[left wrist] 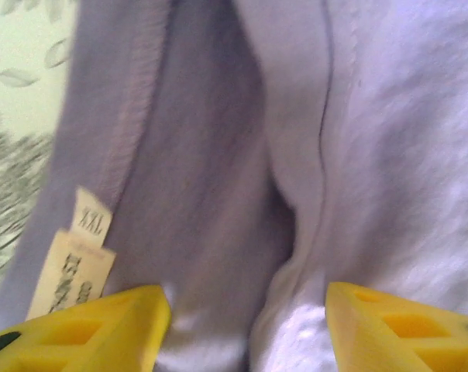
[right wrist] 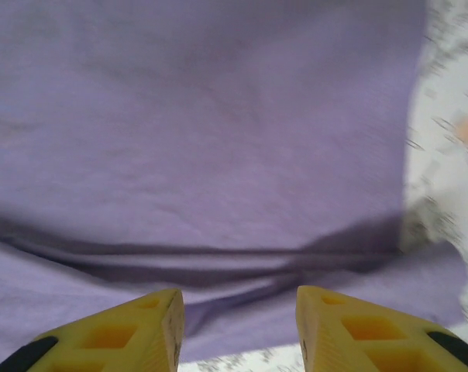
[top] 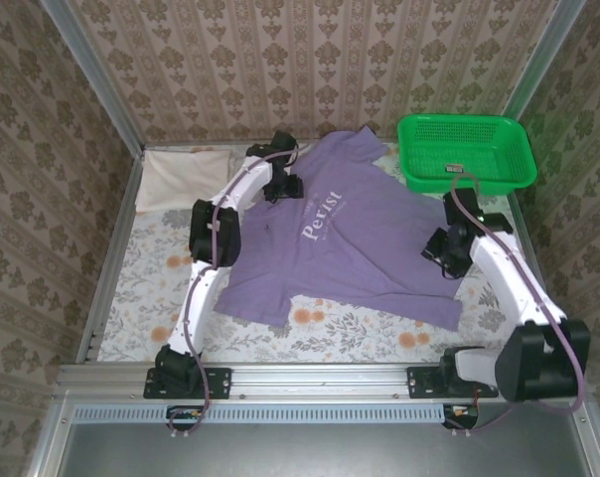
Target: Fold and stack the t-shirts
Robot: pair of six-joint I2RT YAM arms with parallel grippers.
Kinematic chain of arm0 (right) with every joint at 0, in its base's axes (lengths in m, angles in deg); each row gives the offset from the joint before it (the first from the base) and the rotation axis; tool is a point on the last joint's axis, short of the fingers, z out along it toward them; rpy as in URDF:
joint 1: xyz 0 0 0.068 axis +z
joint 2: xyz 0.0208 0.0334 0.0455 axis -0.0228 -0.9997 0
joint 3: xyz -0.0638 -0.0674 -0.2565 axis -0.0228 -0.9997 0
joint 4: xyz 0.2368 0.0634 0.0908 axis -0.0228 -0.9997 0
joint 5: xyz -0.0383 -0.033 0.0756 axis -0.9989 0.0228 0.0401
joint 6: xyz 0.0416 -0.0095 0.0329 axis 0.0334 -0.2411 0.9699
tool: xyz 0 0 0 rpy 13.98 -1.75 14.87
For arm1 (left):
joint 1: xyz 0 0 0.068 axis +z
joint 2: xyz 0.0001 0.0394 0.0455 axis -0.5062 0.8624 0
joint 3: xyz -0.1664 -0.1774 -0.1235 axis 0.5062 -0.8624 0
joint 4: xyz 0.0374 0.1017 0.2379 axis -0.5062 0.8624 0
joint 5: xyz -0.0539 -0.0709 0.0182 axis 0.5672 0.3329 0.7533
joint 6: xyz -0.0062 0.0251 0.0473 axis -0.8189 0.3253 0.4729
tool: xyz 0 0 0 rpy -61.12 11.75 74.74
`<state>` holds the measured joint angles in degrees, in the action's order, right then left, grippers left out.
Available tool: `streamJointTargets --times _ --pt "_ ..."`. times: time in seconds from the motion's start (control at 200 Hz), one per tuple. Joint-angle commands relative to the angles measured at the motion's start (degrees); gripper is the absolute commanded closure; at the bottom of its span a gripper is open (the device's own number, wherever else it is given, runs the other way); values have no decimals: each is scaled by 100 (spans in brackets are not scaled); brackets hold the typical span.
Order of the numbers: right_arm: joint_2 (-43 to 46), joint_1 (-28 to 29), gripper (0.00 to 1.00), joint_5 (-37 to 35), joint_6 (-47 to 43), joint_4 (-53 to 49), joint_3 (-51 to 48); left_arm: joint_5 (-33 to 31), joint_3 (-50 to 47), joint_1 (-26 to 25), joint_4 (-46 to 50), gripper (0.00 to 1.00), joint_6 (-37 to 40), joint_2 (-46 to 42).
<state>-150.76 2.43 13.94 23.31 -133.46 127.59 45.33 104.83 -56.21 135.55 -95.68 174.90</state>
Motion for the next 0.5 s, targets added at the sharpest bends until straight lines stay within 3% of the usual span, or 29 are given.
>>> streamJointTargets --times 0.0,0.14,0.495 --pt "-721 75 55 113 -263 360 367 -850 -1634 279 275 41 -223 -600" --pt "-1580 70 54 -51 -380 583 737 -953 -3254 652 -245 42 -358 -1485" --pt "-2929 308 51 -74 -654 833 1508 -813 -5477 1165 -724 38 -904 -3139"
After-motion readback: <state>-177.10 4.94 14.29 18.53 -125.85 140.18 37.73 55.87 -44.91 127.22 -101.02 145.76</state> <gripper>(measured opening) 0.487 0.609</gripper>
